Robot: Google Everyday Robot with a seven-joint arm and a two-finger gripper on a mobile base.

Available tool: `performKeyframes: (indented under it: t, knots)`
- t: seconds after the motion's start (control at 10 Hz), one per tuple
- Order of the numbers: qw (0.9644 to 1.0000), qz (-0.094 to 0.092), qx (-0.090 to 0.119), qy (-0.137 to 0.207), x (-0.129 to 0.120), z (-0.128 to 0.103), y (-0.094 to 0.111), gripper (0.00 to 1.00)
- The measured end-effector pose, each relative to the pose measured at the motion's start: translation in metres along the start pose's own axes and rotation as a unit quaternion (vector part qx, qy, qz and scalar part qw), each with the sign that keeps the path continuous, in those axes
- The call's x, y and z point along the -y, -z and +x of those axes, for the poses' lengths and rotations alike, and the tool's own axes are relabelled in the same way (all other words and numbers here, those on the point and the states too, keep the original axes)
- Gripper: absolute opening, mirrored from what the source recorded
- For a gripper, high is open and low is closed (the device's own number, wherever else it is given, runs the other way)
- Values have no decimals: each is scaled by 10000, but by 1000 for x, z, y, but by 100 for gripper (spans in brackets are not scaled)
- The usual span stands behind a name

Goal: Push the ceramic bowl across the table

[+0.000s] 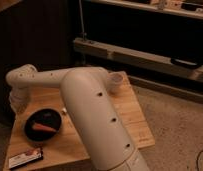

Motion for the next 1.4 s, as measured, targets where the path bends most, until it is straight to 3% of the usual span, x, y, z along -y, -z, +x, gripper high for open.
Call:
performKeyframes:
  t: [0.5,1.4]
  knots:
    - [9999,66,-116,87,12,13,-6,0]
    - [9990,78,-268,343,-20,23,-18,0]
